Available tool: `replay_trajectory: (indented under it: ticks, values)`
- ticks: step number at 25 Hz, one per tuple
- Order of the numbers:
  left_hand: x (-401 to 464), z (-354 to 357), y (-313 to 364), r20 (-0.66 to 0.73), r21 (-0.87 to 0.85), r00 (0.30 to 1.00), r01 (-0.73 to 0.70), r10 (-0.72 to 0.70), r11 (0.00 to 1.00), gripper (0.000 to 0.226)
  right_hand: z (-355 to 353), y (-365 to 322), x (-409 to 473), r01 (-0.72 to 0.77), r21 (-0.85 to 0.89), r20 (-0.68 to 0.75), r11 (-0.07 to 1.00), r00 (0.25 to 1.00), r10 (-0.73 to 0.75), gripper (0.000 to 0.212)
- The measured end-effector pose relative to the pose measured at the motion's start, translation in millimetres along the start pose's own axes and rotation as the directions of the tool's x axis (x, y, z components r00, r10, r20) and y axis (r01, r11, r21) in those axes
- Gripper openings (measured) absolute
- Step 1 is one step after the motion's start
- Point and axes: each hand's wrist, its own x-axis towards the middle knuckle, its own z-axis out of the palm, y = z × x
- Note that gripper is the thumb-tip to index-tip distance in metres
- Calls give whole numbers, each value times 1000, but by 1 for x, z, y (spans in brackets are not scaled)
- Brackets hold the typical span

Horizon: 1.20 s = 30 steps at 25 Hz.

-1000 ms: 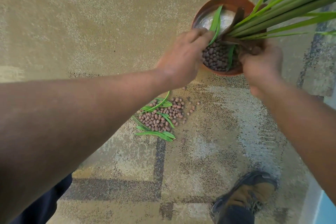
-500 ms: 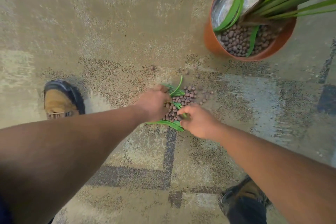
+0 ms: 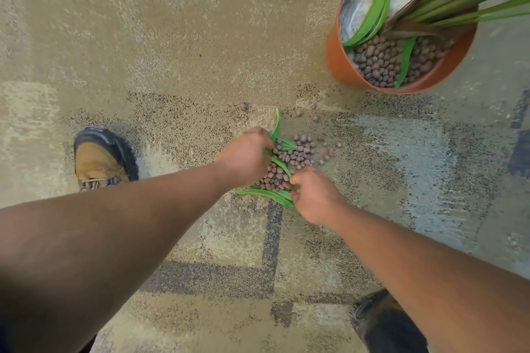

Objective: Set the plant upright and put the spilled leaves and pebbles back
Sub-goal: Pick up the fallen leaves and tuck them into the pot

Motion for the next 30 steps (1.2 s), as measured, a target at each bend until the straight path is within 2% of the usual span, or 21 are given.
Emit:
replay_trajectory:
  ticks: [4,8,10,15,18,20,21,24,25,26,27,30]
  values:
    - [2,-6,-3,-55,-150,991,113,-122,982,23,-10,-2,0,-22,138,-48,990,998,29,31]
    - [2,-12,0,-35,-263,970,222,-239,939,16,-23,-5,6,-67,285,-49,956,995,84,29]
    - [3,-15,-2,-30,-330,962,246,-270,912,18,-29,-6,8,-62,293,-44,954,996,78,26]
    - [-1,-20,-9,33,-464,963,253,-269,849,20,-37,-2,10,-88,332,-86,939,989,123,34]
    - [-5,-23,-7,81,-501,959,274,-270,821,37,-41,3,7,-72,398,-130,915,983,133,27]
    - [-7,-29,1,66,-543,967,243,-248,804,42,-46,3,0,11,480,-296,877,943,150,27]
    - [-7,-35,7,42,-576,973,209,-227,790,40,-52,2,-3,86,491,-431,867,889,156,26]
    - [-2,-66,40,-86,-661,986,51,-143,749,38,-91,3,-9,319,396,-777,861,615,129,20]
    - [1,-78,55,-137,-679,984,-10,-113,734,37,-107,6,-8,347,330,-841,878,531,106,17]
    - [5,-91,70,-189,-691,978,-71,-85,720,36,-122,11,-3,339,275,-873,900,481,86,15]
    - [10,-103,85,-239,-691,969,-126,-60,712,34,-135,17,2,308,248,-873,918,482,74,15]
    - [39,-128,126,-374,-621,927,-223,-34,751,29,-155,31,21,202,301,-767,932,632,110,17]
